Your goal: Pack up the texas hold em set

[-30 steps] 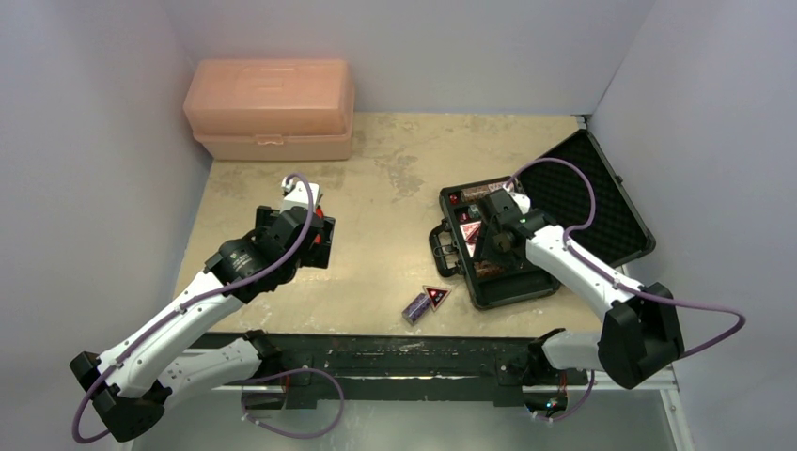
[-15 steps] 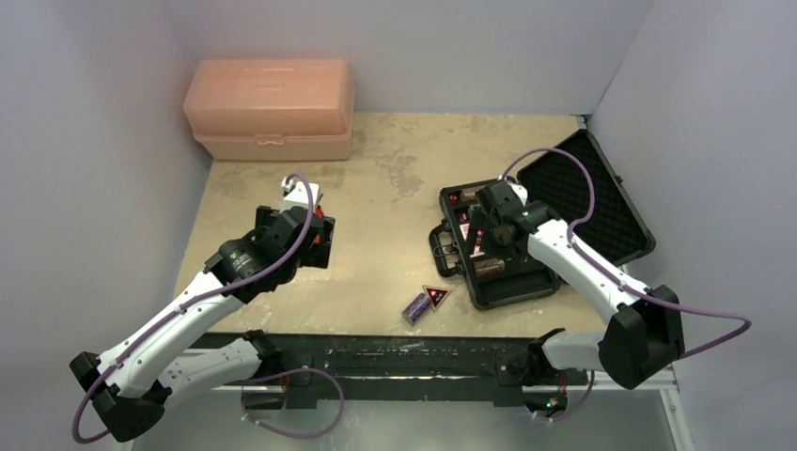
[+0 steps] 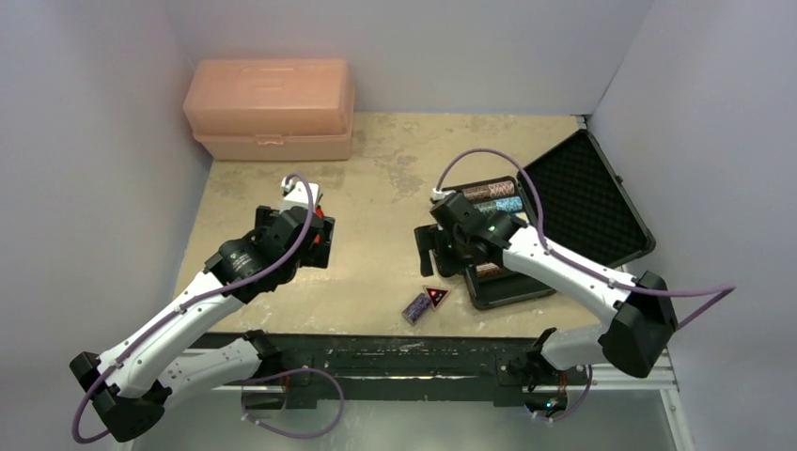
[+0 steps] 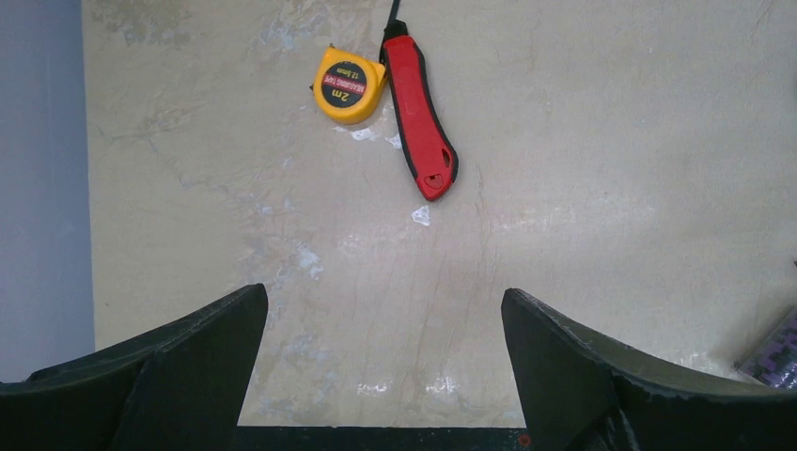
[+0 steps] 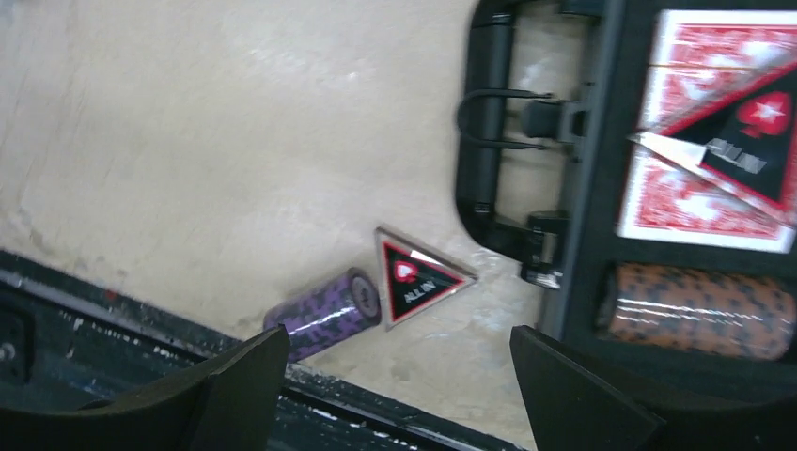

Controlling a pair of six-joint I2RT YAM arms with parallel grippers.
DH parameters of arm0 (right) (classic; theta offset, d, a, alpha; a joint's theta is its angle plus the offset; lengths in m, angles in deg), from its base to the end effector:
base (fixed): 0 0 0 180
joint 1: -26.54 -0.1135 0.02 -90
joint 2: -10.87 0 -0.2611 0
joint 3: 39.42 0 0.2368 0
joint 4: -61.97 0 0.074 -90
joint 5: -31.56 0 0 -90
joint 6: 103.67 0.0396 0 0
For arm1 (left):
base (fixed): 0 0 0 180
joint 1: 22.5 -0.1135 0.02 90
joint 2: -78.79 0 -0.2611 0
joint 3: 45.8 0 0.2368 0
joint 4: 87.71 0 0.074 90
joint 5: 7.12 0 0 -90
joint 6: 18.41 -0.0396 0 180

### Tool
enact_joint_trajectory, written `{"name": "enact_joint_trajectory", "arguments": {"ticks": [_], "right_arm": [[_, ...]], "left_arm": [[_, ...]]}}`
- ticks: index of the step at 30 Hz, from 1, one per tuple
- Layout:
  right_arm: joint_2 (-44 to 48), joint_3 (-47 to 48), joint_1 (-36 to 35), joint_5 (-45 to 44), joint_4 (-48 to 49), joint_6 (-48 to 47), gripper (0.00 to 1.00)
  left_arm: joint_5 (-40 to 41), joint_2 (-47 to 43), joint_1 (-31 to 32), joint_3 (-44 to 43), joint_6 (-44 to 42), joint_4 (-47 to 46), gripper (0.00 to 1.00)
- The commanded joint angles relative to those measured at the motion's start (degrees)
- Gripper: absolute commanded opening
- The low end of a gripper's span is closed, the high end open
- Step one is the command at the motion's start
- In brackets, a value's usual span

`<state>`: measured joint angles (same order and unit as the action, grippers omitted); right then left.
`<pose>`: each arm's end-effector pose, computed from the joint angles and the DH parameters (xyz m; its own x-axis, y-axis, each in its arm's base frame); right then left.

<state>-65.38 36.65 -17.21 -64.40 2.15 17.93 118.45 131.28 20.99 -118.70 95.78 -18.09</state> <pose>0.1845 0.1709 0.2682 -0.8736 -0.1148 -0.4730 -0.2261 0.9563 0.1854 0.1264 -0.0881 0.3228 -0.6175 0.1263 -0.7764 0.0341 0.9904 0.1340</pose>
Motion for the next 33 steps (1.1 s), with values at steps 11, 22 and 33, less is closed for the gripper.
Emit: {"name": "enact_joint_trajectory", "arguments": {"ticks": [11, 22, 33], "right_arm": [[-5.5, 4.8, -13.6, 0.2, 6.9, -11.4, 0.99], [-12.0, 4.1, -15.9, -0.2, 7.4, -11.9, 0.99], [-15.3, 3.5, -17.0, 0.4, 6.9, -11.3, 0.99]], "left_arm": [[13.2, -6.4, -0.5, -1.2, 4.4, 4.0, 0.95], [13.6, -8.5, -0.5, -0.8, 4.6, 3.8, 1.00], [13.0, -8.0, -0.5, -0.8, 4.1, 3.4, 1.00]]}}
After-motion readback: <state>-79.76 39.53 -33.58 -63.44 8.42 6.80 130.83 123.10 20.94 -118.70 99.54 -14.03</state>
